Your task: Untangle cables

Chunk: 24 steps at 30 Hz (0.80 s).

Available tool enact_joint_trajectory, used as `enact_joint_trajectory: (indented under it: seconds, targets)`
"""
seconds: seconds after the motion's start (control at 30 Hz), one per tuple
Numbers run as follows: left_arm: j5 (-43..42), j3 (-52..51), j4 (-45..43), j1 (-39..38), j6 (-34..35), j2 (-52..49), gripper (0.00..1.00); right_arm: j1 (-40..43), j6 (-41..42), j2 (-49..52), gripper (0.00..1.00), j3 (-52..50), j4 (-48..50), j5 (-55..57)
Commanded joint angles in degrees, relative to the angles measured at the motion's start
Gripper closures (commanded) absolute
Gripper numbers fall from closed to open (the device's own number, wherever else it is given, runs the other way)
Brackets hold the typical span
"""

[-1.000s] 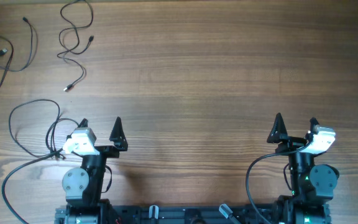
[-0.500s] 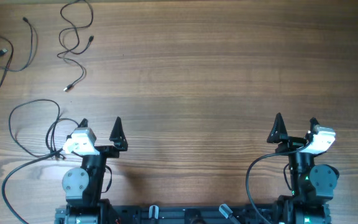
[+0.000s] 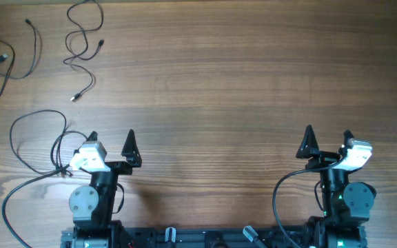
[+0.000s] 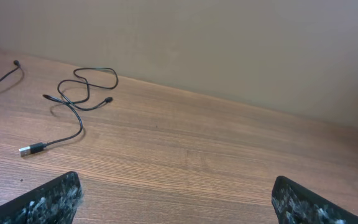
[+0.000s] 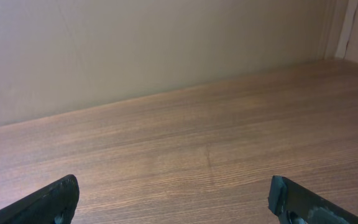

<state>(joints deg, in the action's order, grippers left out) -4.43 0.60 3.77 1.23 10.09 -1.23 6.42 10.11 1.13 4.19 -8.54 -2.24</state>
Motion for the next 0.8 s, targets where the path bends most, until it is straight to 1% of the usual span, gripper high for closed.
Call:
enact_joint_trajectory:
  seconds: [0.0,0.77]
  targets:
    - [-1.07,-0.28,0.17,0.17,-1.29,0.09,0.0,-0.35,-1.11,-0.11,0.0,-0.31,0.17,1.4]
    - [-1.07,-0.28,0.17,0.17,-1.29,0.09,0.0,-0.35,-1.09,-0.94,0.0,-0.31,0.17,1.4]
